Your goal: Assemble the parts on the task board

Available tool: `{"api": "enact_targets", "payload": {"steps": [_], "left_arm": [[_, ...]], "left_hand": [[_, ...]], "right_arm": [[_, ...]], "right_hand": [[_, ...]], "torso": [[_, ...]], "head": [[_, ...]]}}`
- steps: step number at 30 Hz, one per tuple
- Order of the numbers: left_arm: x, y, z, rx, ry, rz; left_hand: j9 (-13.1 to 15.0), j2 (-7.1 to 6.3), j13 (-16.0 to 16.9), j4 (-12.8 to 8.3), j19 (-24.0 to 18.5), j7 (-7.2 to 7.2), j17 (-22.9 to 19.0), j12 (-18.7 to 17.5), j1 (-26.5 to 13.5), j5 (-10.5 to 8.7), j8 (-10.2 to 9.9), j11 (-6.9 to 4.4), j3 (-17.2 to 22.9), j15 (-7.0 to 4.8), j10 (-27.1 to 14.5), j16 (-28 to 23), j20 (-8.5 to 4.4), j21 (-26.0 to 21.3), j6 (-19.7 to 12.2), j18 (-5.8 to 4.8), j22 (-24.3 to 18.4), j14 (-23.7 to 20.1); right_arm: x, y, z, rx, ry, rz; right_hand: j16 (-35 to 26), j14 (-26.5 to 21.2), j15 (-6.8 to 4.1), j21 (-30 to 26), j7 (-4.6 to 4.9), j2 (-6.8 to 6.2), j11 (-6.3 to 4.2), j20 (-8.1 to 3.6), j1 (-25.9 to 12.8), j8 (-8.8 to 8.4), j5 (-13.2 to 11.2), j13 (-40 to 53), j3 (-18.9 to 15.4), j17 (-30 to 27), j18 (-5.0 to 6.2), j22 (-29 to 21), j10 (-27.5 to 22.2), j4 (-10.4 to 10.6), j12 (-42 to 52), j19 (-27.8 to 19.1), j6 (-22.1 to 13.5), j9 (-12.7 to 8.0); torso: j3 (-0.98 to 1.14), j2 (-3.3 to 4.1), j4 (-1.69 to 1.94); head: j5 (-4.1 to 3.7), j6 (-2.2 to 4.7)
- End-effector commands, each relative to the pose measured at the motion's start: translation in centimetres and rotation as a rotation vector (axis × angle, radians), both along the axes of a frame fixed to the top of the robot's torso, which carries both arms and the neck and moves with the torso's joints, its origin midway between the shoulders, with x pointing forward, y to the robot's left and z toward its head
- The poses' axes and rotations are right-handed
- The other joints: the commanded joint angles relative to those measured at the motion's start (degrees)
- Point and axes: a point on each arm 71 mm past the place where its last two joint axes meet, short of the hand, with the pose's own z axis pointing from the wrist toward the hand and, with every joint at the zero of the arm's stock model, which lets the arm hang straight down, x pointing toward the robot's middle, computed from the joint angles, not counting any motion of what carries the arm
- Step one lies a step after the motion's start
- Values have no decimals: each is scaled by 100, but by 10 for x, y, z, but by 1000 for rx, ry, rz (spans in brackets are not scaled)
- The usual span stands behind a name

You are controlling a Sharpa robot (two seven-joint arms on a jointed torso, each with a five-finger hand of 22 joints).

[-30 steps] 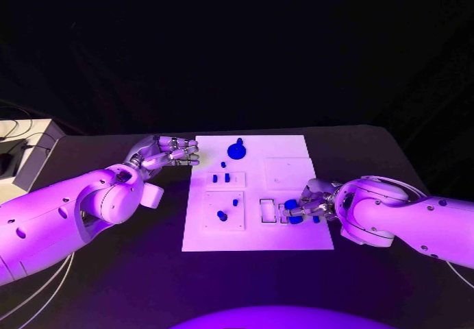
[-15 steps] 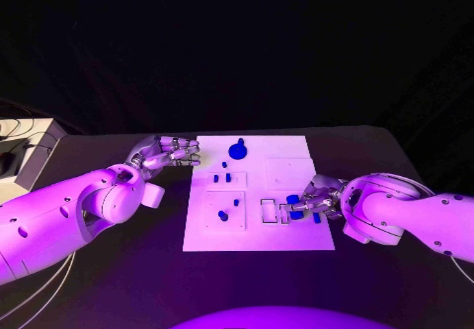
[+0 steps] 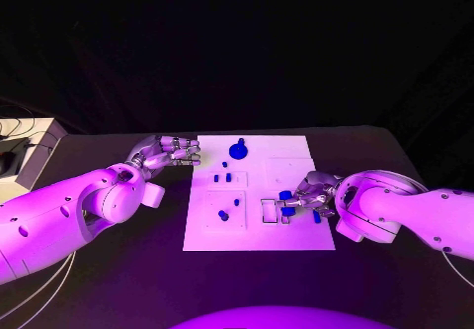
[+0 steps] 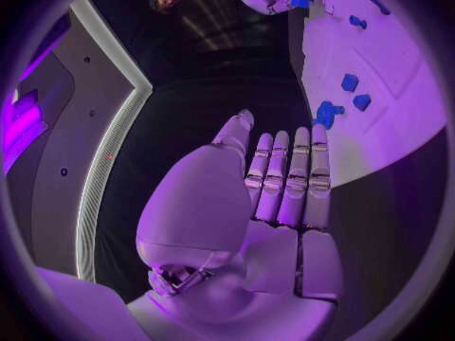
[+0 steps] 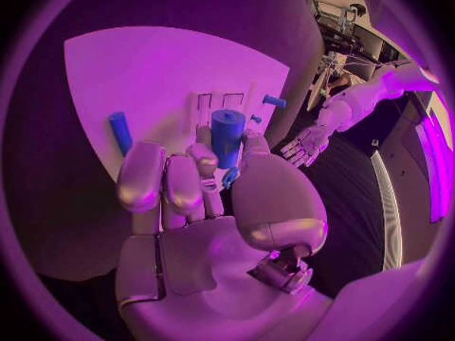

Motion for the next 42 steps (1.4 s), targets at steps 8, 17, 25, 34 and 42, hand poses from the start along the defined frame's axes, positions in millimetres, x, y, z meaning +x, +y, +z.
{"api": "enact_targets", "payload": {"steps": [8, 17, 25, 34, 42], "left_arm": [[-1, -3, 1, -12, 1, -17], [-1, -3, 1, -12, 2, -18], [-2, -2, 1, -10, 3, -17], [-2, -1, 1, -10, 3, -18], [-2, -1, 1, -9, 4, -17]], "left_hand": [[-1, 38, -5, 54, 5, 5, -3, -20, 38, 21, -20, -6, 16, 8, -40, 39, 44, 0, -39, 29, -13, -34], [-1, 37, -5, 58, 4, -1, -4, -20, 38, 23, -18, -8, 21, 8, -38, 40, 44, 0, -31, 29, -16, -36], [-1, 31, -5, 65, 6, 3, -4, -20, 33, 21, -20, -6, 21, 8, -38, 42, 44, 2, -36, 29, -19, -37], [-1, 30, -5, 68, 4, 4, -4, -20, 34, 20, -20, -7, 22, 10, -40, 43, 44, 2, -38, 28, -22, -38], [-1, 30, -5, 68, 4, 4, -4, -20, 34, 20, -20, -7, 22, 10, -40, 43, 44, 2, -38, 28, -22, -38]], "right_arm": [[6, 18, -6, -11, -22, 31], [5, 28, -12, -19, -13, 57], [3, 30, -15, -42, -17, 82], [4, 31, -17, -47, -19, 83], [6, 32, -18, -49, -22, 83]], "right_hand": [[-15, 0, -55, 28, -25, 174, -44, -31, 99, -11, 9, -22, 106, -4, -110, 785, -9, -129, -56, 337, 3, -20], [-24, -2, -52, 23, -21, 167, -41, -29, 94, -29, -11, -33, 96, -8, -109, 784, -13, -117, -76, 335, 11, -38], [-31, -2, -54, 23, -24, 177, -43, -29, 102, -36, -59, -35, 97, -12, -109, 784, -9, -118, -83, 334, 24, -48], [-31, -2, -54, 23, -24, 177, -43, -29, 102, -36, -59, -35, 97, -12, -109, 784, -9, -118, -83, 334, 24, -48], [-31, 1, -53, 25, -22, 178, -41, -29, 100, -44, -72, -39, 92, -5, -110, 784, -12, -121, -96, 335, 26, -54]], "torso": [[-1, 5, -8], [1, 5, -1], [5, 4, 0], [1, 6, -5], [-3, 8, 6]], "head": [[9, -1], [13, -6], [30, -7], [57, 12], [57, -8]]}}
